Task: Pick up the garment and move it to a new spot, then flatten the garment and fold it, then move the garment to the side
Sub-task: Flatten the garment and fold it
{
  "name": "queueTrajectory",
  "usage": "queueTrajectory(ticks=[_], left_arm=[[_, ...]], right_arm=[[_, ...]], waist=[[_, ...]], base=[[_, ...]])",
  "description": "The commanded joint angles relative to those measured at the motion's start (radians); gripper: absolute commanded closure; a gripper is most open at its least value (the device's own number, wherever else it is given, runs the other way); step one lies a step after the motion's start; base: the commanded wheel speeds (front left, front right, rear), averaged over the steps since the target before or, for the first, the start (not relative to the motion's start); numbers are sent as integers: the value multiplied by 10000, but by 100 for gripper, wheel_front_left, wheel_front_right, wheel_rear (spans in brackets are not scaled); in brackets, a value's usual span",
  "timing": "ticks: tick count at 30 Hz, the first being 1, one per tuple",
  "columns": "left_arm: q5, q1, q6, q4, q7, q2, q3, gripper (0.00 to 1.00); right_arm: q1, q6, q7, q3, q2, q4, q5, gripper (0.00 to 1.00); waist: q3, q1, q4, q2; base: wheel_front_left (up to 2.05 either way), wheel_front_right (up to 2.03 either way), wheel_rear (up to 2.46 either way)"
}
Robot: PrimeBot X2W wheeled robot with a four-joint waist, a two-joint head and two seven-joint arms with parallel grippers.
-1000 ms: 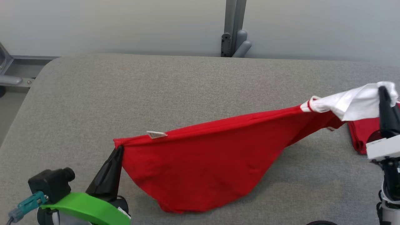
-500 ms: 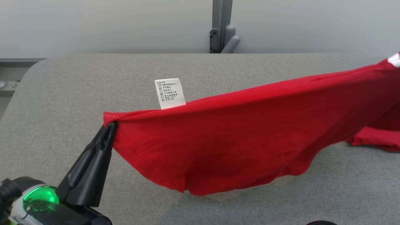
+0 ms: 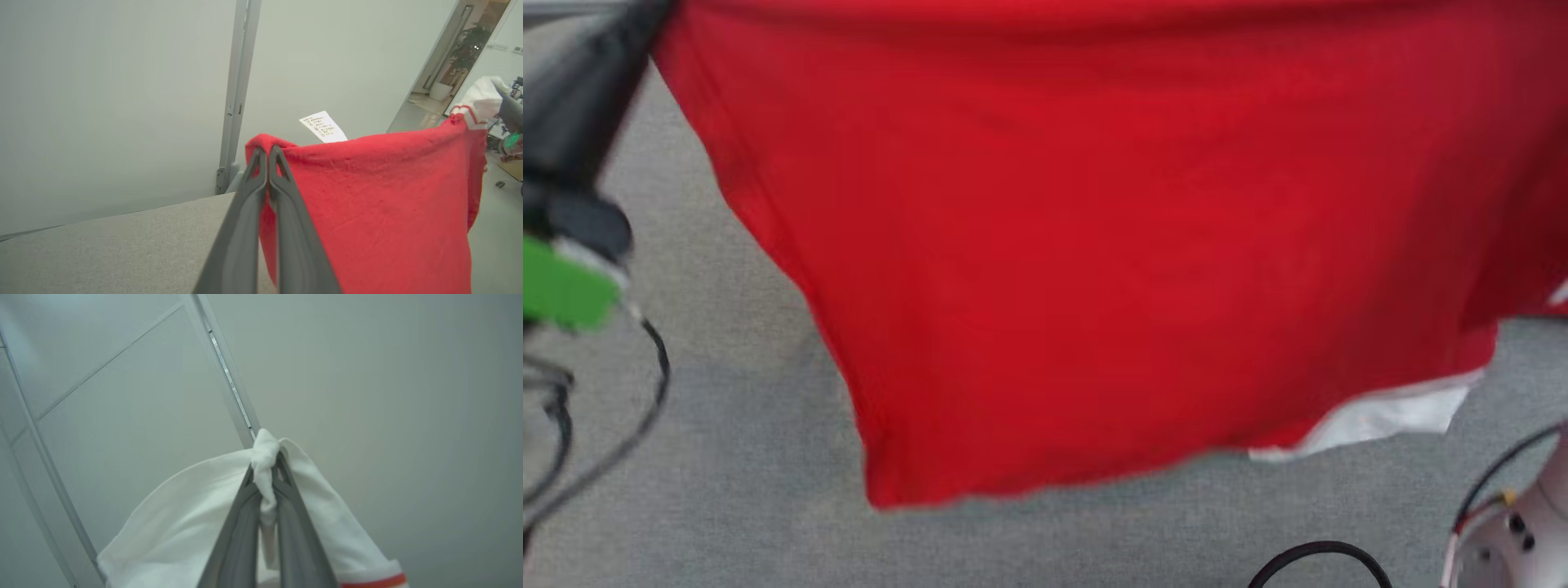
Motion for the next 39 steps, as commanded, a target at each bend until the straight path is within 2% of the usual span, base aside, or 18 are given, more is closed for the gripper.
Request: queueTrajectory(ticks=[1,4,6,7,10,13,17,20,23,27,30,33,37,39], left_arm=[[446,-1702,-162,1400,-38,73,-209,100],[1432,-4321,-382,3987,-643,-148,-648,100],[2246,-5947,-487,5606,-1508,-307,-875,100],[2246,-5947,-487,5606,-1508,-307,-875,100],[3427,-7822,-664,7699,-3398,-589,-1213,100],[4114,-9136,-819,9348,-5156,-722,-1459,100],[4696,-9783,-985,11052,-7147,-656,-2031,100],[4564,-9295,-1044,11945,-7956,-706,-2660,100],[3963,-8375,-1035,12059,-8320,-393,-3614,100],[2917,-6588,-1030,11403,-8489,180,-4393,100],[2586,-5067,-1033,10307,-8504,646,-4121,100],[2635,-3118,-1033,9049,-8502,806,-3503,100],[2948,-460,-889,7486,-8502,549,-2829,100],[3117,851,-703,6928,-8496,380,-2583,100]], right_arm=[[-1334,2,88,449,-30,969,-585,100],[-3679,2,-351,963,-42,3115,-1343,100],[-5202,4,-1001,1110,-47,4761,-1756,100],[-5202,4,-1001,1110,-47,4761,-1756,100],[-7159,2,-2240,1252,-31,6981,-1960,100],[-8702,2,-3345,1644,-30,8667,-1953,100],[-9402,1,-4488,2490,-39,10162,-1866,100],[-8820,1,-4937,3161,-32,10879,-1689,100],[-7608,1,-5339,3776,-45,11016,-1249,100],[-5348,2,-5662,4323,-124,10286,-768,100],[-3388,1,-5752,4285,-466,9227,-156,100],[-1398,-1,-5601,4039,-838,7939,332,100],[1315,-2,-5132,3433,-1153,6155,775,100],[2635,-1,-4594,3137,-959,5415,1163,100]], waist=[[2106,-1,-36,-1],[2856,-1,-202,-1],[3261,-1,-355,-1],[3261,-1,-355,-1],[3597,-1,-494,-1],[3842,-1,-624,-1],[3980,-1,-741,-1],[3891,-1,-789,-1],[3686,-1,-862,-1],[3273,-1,-926,-1],[2733,-1,-913,-1],[2061,-1,-851,-1],[1042,-1,-640,-1],[539,-1,-559,-1]], base=[[0,0,0],[0,0,0],[0,0,0],[0,0,0],[0,0,0],[0,0,0],[0,0,0],[0,0,0],[0,0,0],[0,0,0],[0,0,0],[0,0,0],[0,0,0],[0,0,0]])
